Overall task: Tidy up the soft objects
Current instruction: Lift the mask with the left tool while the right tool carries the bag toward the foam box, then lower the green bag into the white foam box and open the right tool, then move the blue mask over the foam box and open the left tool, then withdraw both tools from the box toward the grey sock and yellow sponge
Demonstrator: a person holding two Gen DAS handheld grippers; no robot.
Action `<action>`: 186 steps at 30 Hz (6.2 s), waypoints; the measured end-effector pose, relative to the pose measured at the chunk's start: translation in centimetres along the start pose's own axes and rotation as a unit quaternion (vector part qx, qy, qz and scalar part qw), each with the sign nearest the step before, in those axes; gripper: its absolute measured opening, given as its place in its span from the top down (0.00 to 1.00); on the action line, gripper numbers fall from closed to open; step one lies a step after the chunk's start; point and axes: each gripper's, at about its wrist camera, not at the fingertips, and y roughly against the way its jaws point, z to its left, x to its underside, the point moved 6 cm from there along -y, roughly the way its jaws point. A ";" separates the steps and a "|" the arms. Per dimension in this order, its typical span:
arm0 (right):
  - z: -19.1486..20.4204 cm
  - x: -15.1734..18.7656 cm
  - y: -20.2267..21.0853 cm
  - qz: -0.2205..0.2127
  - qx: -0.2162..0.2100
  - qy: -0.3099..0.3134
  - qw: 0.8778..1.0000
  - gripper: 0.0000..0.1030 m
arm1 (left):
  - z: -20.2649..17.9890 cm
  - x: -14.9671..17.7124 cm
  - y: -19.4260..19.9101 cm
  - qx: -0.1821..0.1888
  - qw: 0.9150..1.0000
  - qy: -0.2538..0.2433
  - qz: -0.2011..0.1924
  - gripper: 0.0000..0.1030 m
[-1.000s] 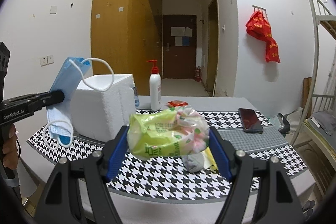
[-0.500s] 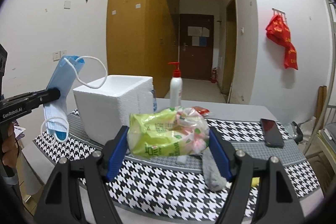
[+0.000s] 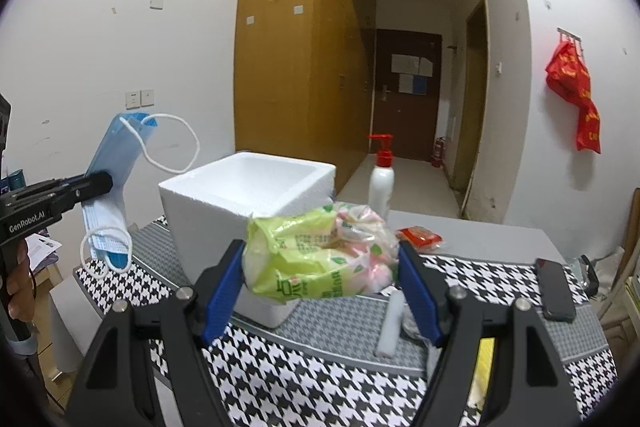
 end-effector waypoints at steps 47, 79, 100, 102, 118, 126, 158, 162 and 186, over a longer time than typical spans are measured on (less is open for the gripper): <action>6.1 -6.0 -12.3 0.078 -0.050 0.024 0.995 0.25 | 6.8 0.2 -2.7 -0.056 0.997 0.046 0.006 0.83; 5.4 -6.2 -11.4 0.062 -0.052 0.028 0.996 0.03 | 6.1 -1.1 -2.4 -0.033 0.998 0.049 -0.001 0.83; 3.2 -5.2 -9.1 0.052 -0.042 0.019 0.998 0.02 | 4.2 -3.7 -5.2 0.010 0.999 0.044 0.009 0.83; 3.1 -5.1 -8.9 0.050 -0.040 0.018 0.998 0.02 | 3.9 -3.9 -5.4 0.012 0.999 0.043 0.009 0.83; 0.8 -3.1 -6.5 0.042 -0.014 0.004 0.999 0.02 | 1.4 -5.9 -8.7 0.042 0.998 0.023 0.029 0.83; -0.7 -1.5 -6.4 0.055 0.000 -0.005 0.998 0.01 | 0.4 -5.8 -10.0 0.049 0.998 0.019 0.042 0.83; -5.5 1.1 -4.4 0.058 0.037 -0.053 0.996 0.01 | -2.1 -6.4 -12.1 0.029 0.999 0.000 0.040 0.09; -5.7 1.2 -4.2 0.058 0.037 -0.056 0.996 0.01 | -2.2 -6.6 -11.2 0.036 0.999 0.006 0.030 0.08; -5.8 1.8 0.4 0.029 0.037 -0.071 0.996 0.01 | -3.9 -3.8 -0.6 0.017 0.998 0.001 -0.058 0.01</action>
